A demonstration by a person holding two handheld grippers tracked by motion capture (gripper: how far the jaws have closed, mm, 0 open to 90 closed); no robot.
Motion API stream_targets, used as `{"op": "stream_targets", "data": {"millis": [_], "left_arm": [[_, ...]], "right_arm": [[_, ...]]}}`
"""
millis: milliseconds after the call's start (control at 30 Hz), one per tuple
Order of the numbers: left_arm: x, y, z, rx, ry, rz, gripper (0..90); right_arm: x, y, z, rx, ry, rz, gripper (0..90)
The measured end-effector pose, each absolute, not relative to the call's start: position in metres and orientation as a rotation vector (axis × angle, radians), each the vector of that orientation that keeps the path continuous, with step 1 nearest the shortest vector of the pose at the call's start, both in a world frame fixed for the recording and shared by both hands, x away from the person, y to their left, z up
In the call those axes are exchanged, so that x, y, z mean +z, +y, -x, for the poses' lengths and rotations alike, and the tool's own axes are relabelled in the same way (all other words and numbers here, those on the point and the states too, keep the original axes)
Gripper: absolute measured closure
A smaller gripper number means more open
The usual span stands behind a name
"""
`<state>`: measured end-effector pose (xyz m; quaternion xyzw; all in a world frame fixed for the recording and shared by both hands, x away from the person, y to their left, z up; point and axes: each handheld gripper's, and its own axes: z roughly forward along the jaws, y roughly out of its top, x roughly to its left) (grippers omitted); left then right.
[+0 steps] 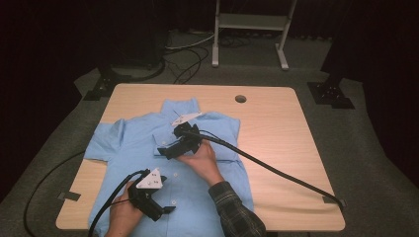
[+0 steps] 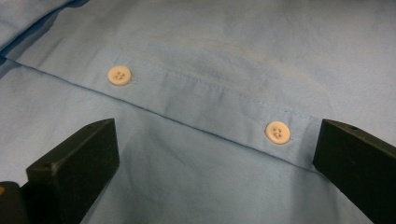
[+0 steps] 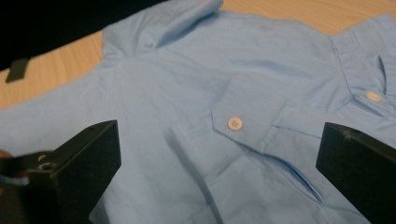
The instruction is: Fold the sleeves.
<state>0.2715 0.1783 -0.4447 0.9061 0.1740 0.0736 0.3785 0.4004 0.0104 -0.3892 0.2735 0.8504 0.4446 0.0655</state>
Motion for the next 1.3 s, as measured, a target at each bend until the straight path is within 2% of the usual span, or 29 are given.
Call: {"op": "stream_targets", "data": {"millis": [167, 267, 700, 1300], "left_arm": [[-0.445, 0.178, -0.272, 0.188, 0.443, -2.315, 0.0], [-0.445, 0.178, -0.271, 0.187, 0.446, -2.313, 0.0], [-0.445, 0.178, -0.271, 0.187, 0.445, -2.314, 0.0], [-0.445, 0.178, -0.272, 0.187, 0.443, -2.316, 0.0]], "right_arm": [[-0.388, 0.001, -0.398, 1.271, 2.566, -0.840, 0.0], [-0.389, -0.017, -0.402, 1.347, 2.548, -0.907, 0.0], [-0.395, -0.079, -0.398, 1.299, 2.521, -0.951, 0.0], [-0.407, -0.119, -0.374, 1.161, 2.572, -0.852, 0.0]]}}
